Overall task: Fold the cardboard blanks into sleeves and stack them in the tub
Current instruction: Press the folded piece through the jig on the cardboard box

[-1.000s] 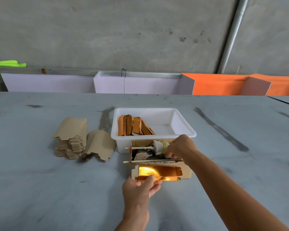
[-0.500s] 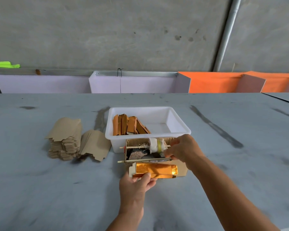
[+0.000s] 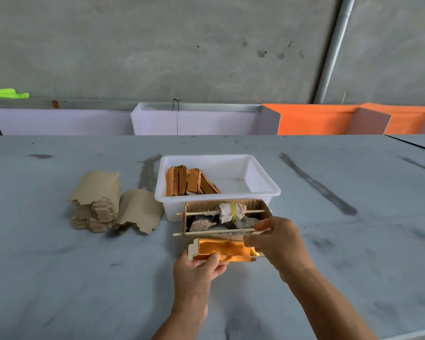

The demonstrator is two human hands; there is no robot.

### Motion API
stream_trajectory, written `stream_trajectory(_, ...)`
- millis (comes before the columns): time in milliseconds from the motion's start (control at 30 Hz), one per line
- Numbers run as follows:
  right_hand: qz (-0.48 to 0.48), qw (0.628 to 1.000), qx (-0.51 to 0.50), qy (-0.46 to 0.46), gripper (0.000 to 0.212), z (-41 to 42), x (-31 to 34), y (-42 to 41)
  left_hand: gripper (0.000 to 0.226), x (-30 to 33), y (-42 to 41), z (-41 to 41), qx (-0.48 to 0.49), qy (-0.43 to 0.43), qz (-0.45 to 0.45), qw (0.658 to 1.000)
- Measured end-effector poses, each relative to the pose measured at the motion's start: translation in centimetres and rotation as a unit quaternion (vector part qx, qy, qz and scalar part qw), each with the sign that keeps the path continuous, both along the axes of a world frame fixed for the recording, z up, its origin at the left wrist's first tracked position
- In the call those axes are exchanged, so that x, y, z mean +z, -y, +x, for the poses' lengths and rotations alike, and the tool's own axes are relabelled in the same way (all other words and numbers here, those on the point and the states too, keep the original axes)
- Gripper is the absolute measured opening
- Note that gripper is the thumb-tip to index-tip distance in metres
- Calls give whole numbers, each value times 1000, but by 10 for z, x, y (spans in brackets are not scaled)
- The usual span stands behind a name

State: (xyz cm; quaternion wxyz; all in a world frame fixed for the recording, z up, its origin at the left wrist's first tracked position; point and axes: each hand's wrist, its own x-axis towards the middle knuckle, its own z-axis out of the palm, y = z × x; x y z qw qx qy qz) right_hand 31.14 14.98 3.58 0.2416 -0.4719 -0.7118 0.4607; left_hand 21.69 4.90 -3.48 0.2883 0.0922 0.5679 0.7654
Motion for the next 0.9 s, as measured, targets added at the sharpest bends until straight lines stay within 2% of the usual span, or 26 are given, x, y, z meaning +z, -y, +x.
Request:
stream_trajectory(700,85,996,-18,-24,22,11,-52,1,14,1,5,-4,3,-23,18,1000)
stream_trajectory(900,82,991,26,-101,21,16,-48,8,11,-1,4,-3,10,-21,20,1000)
